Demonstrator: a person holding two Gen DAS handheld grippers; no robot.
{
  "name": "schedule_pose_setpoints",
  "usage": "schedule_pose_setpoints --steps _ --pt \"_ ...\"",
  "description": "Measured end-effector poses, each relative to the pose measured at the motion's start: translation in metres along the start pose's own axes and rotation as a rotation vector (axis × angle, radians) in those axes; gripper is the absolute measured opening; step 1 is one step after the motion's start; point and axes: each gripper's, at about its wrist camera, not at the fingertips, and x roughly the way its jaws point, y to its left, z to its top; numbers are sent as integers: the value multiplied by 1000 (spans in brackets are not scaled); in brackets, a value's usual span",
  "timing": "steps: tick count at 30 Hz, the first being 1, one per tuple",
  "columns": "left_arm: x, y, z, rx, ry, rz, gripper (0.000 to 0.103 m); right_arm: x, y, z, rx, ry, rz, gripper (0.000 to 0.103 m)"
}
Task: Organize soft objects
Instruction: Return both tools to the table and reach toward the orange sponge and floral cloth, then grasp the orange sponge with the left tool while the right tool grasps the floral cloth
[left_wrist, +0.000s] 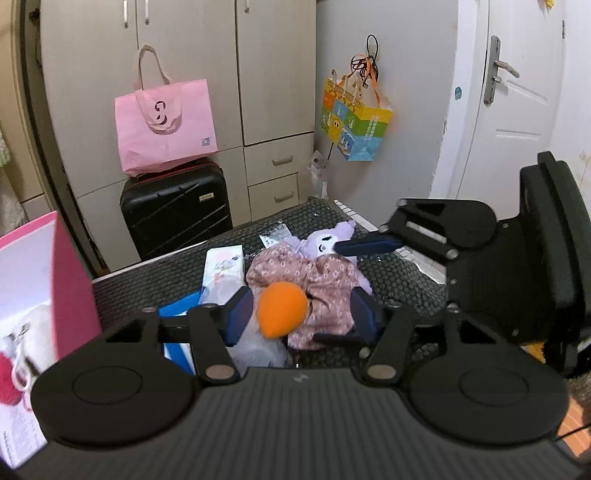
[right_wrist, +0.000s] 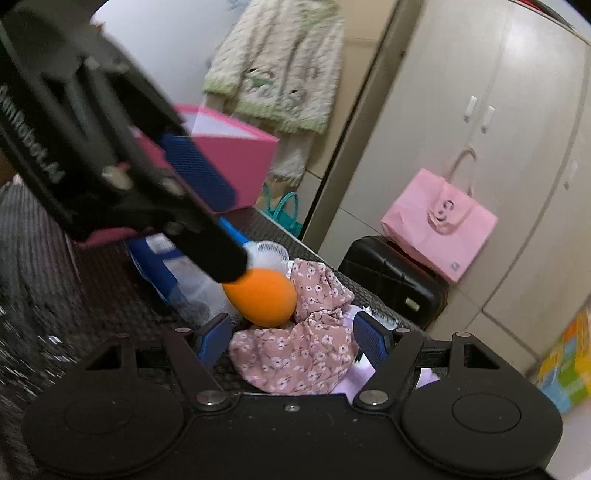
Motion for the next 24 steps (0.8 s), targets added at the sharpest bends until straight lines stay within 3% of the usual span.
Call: schedule_pose_setpoints --steps 4,15,17,20,24 --pt "20 -6 -2 53 0 47 52 16 -2 -6 -48 7 25 77" --pt "50 3 -12 -28 96 -4 52 24 -9 -21 -10 -3 82 75" --pt "52 6 -12 -61 107 -16 50 23 -8 -22 -21 -4 80 70" --pt "54 6 -14 -66 119 7 37 24 -6 -22 -26 15 73 49" --pt "55 8 -17 -80 132 3 28 25 -8 -20 28 51 85 27"
